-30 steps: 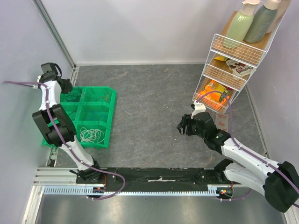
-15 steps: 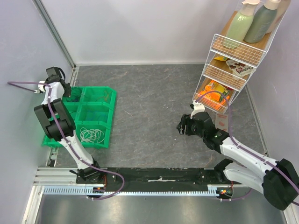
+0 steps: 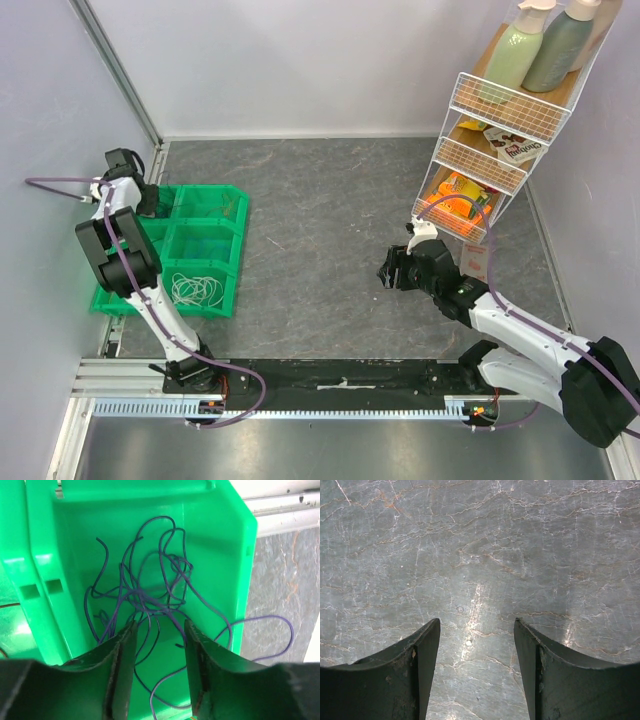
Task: Untangle the cables
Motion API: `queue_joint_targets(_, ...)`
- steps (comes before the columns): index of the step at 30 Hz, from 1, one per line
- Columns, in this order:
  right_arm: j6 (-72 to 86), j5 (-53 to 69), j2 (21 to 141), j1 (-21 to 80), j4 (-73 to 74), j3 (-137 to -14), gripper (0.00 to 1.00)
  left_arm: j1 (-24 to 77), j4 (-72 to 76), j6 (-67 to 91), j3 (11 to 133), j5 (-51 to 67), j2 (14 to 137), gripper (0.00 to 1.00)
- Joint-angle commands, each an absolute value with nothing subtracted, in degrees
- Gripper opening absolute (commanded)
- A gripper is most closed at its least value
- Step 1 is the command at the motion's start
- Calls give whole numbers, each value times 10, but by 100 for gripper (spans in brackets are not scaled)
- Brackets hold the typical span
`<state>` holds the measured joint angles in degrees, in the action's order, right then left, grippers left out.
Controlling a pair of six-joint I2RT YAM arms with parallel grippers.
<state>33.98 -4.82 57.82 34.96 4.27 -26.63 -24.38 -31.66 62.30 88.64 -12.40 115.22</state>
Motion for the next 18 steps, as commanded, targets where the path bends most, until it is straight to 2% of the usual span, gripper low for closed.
queue_joint_targets(1, 347, -45, 578, 348, 19, -263, 68, -251, -319, 570, 881, -119, 1080, 53)
queue_joint_targets(6, 348, -39, 576, 348, 17, -259, 68, -251, -323, 558, 862, -116, 1019, 74)
queue_joint_targets(11, 343, -32, 577, 348, 26, -268, 68, -251, -322, 570, 829, -94, 965, 76)
queue_joint_targets(18, 322, -60, 565, 348, 76, -298, 69, -209, -287, 571, 752, 27, 850, 77)
